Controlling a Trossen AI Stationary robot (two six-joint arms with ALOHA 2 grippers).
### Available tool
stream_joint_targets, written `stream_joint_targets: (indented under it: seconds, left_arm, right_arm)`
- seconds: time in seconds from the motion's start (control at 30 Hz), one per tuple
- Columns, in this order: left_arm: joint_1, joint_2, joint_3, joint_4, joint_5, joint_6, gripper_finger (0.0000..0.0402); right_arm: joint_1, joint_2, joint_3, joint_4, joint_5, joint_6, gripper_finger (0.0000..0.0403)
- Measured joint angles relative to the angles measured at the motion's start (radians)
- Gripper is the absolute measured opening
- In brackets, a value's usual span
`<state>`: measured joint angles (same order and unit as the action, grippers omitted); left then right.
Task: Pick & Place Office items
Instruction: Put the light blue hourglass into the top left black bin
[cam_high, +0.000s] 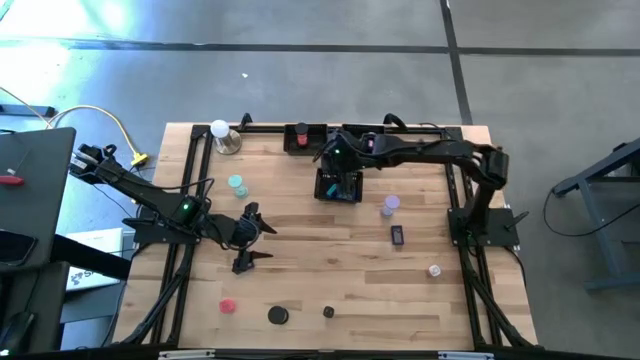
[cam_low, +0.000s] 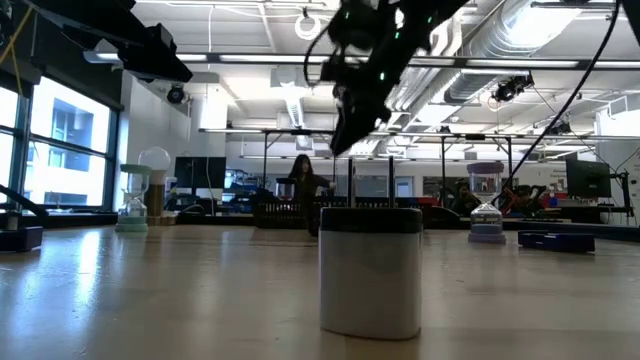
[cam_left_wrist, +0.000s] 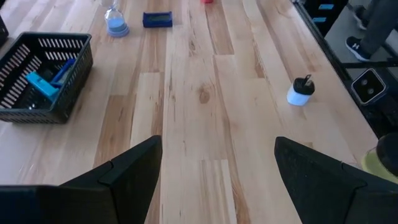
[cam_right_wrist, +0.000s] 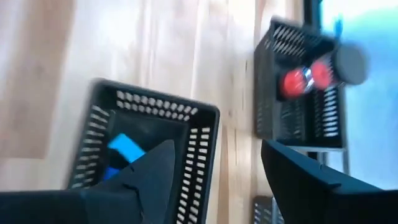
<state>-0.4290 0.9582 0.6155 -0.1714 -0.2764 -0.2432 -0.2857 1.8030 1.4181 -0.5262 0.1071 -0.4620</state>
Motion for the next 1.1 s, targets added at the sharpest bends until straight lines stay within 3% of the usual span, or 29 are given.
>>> stream_joint_targets:
  seconds: [0.43,0.63,0.77,0.97,1.1]
  left_arm:
    - [0.029,0.000,0.000,0.030,-0.003,0.054,0.0306]
    - [0.050,0.000,0.000,0.038,-0.015,0.055,0.0354]
    - [0.055,0.000,0.000,0.039,-0.014,0.034,0.0394]
    - [0.062,0.000,0.000,0.025,-0.022,0.063,0.0390]
    - [0.125,-0.013,0.008,-0.086,-0.050,0.023,0.0389]
  right_arm:
    - [0.226,-0.157,-0.001,-0.124,0.018,0.194,0.0229]
    - [0.316,-0.159,0.000,-0.167,0.034,0.279,0.0229]
    - [0.372,-0.159,0.000,-0.179,0.101,0.352,0.0229]
    - [0.452,-0.159,0.000,-0.234,0.156,0.465,0.0229]
    - [0.504,-0.159,0.000,-0.255,0.156,0.537,0.0229]
